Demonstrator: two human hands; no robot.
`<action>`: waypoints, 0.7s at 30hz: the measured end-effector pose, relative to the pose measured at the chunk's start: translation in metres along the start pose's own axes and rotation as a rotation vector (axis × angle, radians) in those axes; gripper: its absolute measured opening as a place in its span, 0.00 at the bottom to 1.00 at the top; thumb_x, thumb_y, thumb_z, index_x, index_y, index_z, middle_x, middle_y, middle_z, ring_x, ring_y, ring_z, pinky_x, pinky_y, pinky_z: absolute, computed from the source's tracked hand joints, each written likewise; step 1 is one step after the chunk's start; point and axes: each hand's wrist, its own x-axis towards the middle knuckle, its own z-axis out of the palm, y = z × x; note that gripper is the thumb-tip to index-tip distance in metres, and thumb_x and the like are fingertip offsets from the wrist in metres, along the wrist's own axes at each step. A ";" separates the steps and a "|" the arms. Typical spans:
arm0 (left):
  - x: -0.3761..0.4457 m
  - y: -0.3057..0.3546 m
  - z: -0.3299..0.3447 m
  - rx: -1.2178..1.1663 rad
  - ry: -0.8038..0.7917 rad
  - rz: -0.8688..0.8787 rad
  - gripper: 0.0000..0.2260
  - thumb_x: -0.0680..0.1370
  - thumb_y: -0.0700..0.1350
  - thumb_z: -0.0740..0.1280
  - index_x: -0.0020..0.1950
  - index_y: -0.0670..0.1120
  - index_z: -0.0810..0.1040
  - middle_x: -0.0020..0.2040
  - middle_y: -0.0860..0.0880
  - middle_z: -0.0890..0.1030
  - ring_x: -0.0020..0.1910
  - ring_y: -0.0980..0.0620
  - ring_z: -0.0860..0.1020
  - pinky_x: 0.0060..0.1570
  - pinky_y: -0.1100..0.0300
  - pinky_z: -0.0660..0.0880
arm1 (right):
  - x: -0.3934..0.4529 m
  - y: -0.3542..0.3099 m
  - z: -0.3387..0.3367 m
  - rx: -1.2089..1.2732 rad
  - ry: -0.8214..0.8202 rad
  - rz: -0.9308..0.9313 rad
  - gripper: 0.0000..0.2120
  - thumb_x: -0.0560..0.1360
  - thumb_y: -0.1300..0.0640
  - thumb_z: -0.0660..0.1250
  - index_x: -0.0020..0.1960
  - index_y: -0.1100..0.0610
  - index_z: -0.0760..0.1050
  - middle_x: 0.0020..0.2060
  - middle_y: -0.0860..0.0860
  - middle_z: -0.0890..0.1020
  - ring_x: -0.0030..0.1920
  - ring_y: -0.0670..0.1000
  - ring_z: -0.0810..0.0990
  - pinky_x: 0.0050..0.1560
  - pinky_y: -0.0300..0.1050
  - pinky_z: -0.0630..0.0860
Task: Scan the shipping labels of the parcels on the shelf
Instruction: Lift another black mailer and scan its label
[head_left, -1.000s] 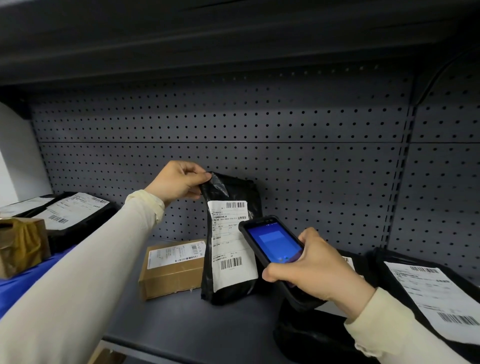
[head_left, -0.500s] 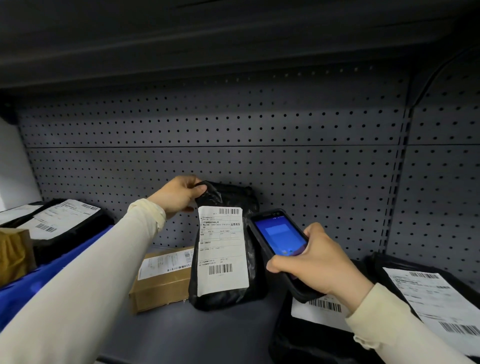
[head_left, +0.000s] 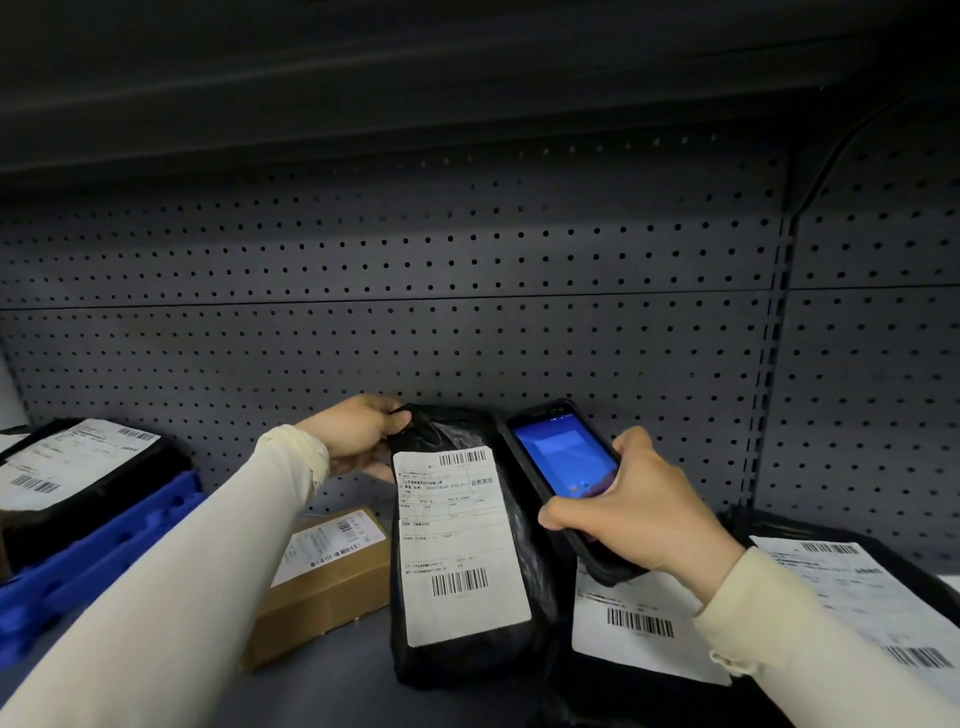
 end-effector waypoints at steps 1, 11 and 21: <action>0.003 -0.002 0.002 0.014 -0.011 -0.005 0.09 0.83 0.42 0.55 0.53 0.42 0.74 0.44 0.42 0.83 0.37 0.47 0.83 0.36 0.51 0.81 | 0.001 0.000 0.000 -0.005 0.001 0.003 0.34 0.59 0.44 0.77 0.52 0.49 0.56 0.41 0.47 0.80 0.46 0.48 0.79 0.49 0.51 0.79; 0.025 -0.022 0.017 0.138 -0.136 -0.045 0.11 0.83 0.38 0.52 0.43 0.44 0.68 0.37 0.46 0.79 0.33 0.50 0.80 0.29 0.56 0.80 | 0.004 0.005 -0.002 -0.041 0.045 0.038 0.32 0.59 0.44 0.77 0.51 0.51 0.61 0.40 0.46 0.81 0.44 0.47 0.80 0.46 0.49 0.79; 0.047 -0.039 0.015 0.545 -0.129 0.074 0.08 0.81 0.41 0.60 0.41 0.47 0.71 0.38 0.47 0.77 0.36 0.49 0.75 0.41 0.54 0.75 | 0.005 0.010 -0.001 -0.091 0.088 0.073 0.32 0.59 0.43 0.77 0.52 0.51 0.61 0.39 0.46 0.80 0.43 0.47 0.79 0.44 0.48 0.79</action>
